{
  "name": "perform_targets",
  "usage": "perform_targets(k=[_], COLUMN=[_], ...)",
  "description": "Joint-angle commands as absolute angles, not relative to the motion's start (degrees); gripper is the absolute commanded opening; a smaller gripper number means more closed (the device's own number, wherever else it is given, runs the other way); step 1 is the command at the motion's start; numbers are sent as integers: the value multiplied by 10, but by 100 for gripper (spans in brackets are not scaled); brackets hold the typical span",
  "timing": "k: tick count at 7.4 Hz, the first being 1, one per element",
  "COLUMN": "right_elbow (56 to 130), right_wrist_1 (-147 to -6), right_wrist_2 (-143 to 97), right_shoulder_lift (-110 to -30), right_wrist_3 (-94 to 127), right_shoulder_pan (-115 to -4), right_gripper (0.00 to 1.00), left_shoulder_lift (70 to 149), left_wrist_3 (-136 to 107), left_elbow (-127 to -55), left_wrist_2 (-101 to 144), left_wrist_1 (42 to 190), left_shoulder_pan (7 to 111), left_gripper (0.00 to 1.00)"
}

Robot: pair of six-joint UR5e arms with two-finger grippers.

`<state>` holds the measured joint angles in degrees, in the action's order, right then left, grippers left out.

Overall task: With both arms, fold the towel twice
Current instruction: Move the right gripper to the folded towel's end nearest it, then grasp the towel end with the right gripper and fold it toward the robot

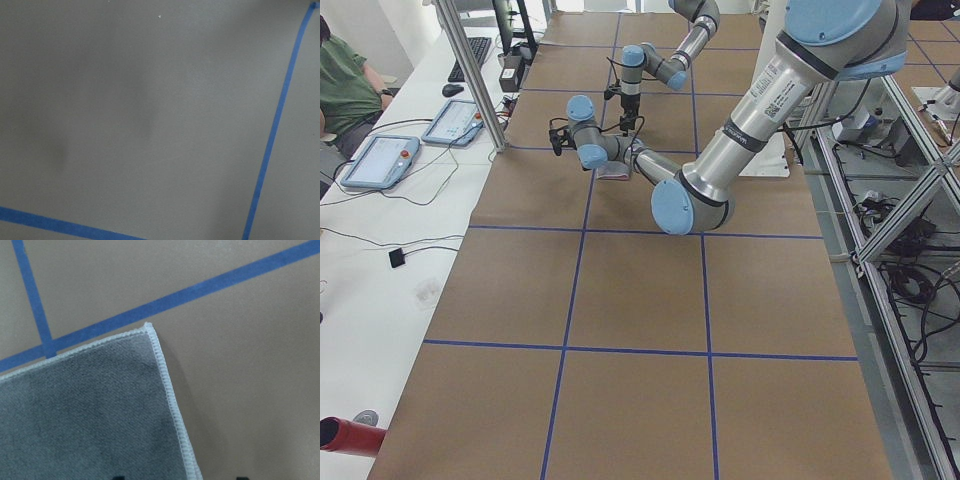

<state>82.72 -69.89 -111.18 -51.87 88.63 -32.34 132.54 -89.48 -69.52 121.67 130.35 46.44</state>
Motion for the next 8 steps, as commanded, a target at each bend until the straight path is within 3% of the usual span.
perform_targets(k=[1,2,3,4,8], right_elbow=[820,820,820,821,864], right_wrist_1=[-699,-699,-697,-695,-696], right_wrist_2=[-1112,-1112,-1112,-1112,-1212], right_shoulder_lift=[-515,-514,-514,-514,-522], right_wrist_3=[887,888,887,886,885], right_shoulder_pan=[-323,-323,-323,-323,-352], right_gripper=[67,52,10,0,0], left_shoulder_lift=[1325,1325,1325,1325,1326], left_wrist_3=[-895,-895,-895,-895,-895], left_elbow=[-694,-694,-693,-693,-695], left_wrist_2=[1216,1216,1216,1215,1216], left_wrist_1=[1304,1304,1304,1304,1303], left_shoulder_pan=[464,464,463,463,464], left_gripper=[100,100,100,100,100])
